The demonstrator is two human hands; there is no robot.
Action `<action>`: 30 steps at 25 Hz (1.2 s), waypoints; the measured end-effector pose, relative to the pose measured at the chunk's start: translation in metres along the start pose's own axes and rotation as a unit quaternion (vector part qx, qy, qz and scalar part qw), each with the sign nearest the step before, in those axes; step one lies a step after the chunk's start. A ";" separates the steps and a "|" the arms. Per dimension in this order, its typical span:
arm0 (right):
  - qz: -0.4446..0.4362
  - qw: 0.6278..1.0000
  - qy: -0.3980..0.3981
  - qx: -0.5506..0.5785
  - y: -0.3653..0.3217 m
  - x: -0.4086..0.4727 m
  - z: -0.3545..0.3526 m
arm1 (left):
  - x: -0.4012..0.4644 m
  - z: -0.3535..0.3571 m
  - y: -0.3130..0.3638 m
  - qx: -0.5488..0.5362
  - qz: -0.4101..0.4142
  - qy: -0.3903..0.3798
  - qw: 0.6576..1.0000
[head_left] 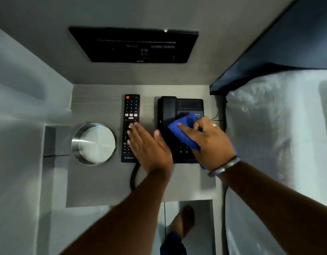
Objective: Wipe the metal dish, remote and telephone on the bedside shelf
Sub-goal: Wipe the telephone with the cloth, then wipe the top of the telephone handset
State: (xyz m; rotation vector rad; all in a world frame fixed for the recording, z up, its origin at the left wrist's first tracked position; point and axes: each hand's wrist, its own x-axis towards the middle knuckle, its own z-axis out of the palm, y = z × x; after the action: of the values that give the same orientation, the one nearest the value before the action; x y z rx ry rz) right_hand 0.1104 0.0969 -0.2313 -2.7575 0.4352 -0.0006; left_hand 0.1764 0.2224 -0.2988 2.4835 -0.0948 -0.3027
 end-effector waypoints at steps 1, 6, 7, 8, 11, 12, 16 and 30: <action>-0.020 0.999 -0.032 -0.018 -0.010 0.016 0.010 | -0.009 0.008 -0.004 -0.014 -0.028 -0.008 0.999; -0.041 0.993 -0.055 -0.100 -0.012 0.075 0.039 | -0.003 0.025 -0.018 0.026 0.013 0.032 0.999; 0.003 0.993 -0.027 -0.113 -0.009 0.096 0.037 | -0.005 0.025 -0.018 0.037 0.013 0.029 0.999; 0.053 0.991 -0.017 -0.119 -0.004 0.117 0.032 | -0.007 0.023 -0.015 0.047 0.006 0.019 0.999; 0.145 0.988 -0.031 -0.039 0.011 0.144 0.001 | 0.001 0.004 -0.006 0.091 -0.006 -0.014 0.996; 0.168 0.984 -0.011 0.050 0.016 0.138 -0.017 | 0.007 -0.009 0.000 0.089 0.009 -0.006 0.996; 0.266 0.738 0.133 0.606 0.019 0.053 -0.142 | 0.036 -0.079 0.068 -0.183 0.104 -0.022 0.977; 0.360 0.378 0.312 0.794 0.174 -0.178 -0.309 | -0.145 -0.067 0.329 -0.443 -0.091 -0.608 0.652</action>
State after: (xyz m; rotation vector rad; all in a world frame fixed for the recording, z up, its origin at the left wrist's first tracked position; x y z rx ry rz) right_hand -0.1280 -0.1100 0.0091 -0.3748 0.9950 -0.7817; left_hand 0.0527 0.0185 -0.0219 0.9517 -0.1817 -1.6116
